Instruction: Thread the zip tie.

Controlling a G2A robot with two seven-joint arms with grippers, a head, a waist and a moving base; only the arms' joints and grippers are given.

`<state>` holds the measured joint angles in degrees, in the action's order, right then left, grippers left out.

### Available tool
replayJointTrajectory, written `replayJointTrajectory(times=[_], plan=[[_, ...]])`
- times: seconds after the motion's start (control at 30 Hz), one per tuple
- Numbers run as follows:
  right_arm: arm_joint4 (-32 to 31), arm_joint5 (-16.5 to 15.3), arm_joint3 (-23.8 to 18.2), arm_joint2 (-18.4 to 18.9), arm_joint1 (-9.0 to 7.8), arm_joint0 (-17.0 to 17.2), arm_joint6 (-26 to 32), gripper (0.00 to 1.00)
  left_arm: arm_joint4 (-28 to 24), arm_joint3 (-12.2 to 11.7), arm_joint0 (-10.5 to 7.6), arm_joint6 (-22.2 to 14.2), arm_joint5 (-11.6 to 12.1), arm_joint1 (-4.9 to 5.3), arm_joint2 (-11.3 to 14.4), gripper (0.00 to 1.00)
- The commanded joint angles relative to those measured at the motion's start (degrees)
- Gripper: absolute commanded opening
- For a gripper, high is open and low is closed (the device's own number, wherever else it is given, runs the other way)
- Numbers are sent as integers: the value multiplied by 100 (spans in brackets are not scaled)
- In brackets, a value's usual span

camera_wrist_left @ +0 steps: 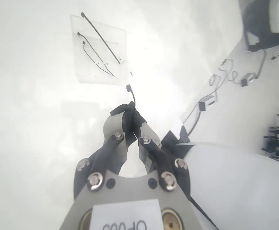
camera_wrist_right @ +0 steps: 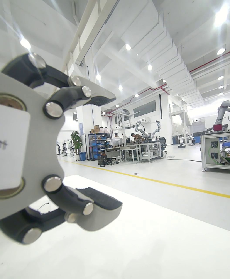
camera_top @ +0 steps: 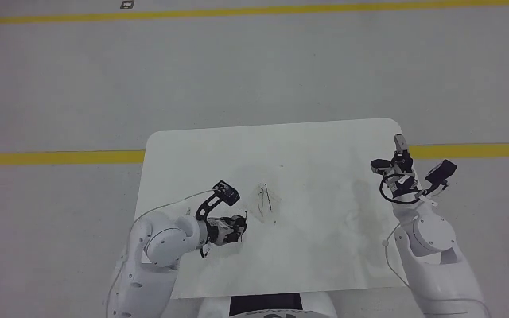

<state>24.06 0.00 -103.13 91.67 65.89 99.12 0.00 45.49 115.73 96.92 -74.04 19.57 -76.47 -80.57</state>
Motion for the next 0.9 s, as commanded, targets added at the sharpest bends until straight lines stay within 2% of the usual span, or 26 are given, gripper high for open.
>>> replayJointTrajectory(times=[0.0,0.37,0.43,0.5,0.6,0.67,0.77,0.87], plan=[[0,0,0,0,0,0,0,100,-441,13,47,-55,-9,142,-20,0],[0,0,0,0,0,0,0,100,-456,-4,45,-16,-22,142,-16,0],[0,0,0,0,0,0,0,100,-661,-147,-10,66,-9,161,49,0],[0,0,0,0,0,0,0,100,-1210,-326,-190,-143,-9,226,26,0],[0,0,0,0,0,0,0,100,-2179,-543,-451,-560,-9,380,-155,0],[0,0,0,0,0,0,0,100,-2653,-731,-540,-560,-9,516,-259,0],[0,0,0,0,0,0,0,100,-3398,-986,-707,-560,-9,805,-316,0],[0,0,0,0,0,0,0,100,-3964,-1142,-855,-560,-9,1133,-212,0]])
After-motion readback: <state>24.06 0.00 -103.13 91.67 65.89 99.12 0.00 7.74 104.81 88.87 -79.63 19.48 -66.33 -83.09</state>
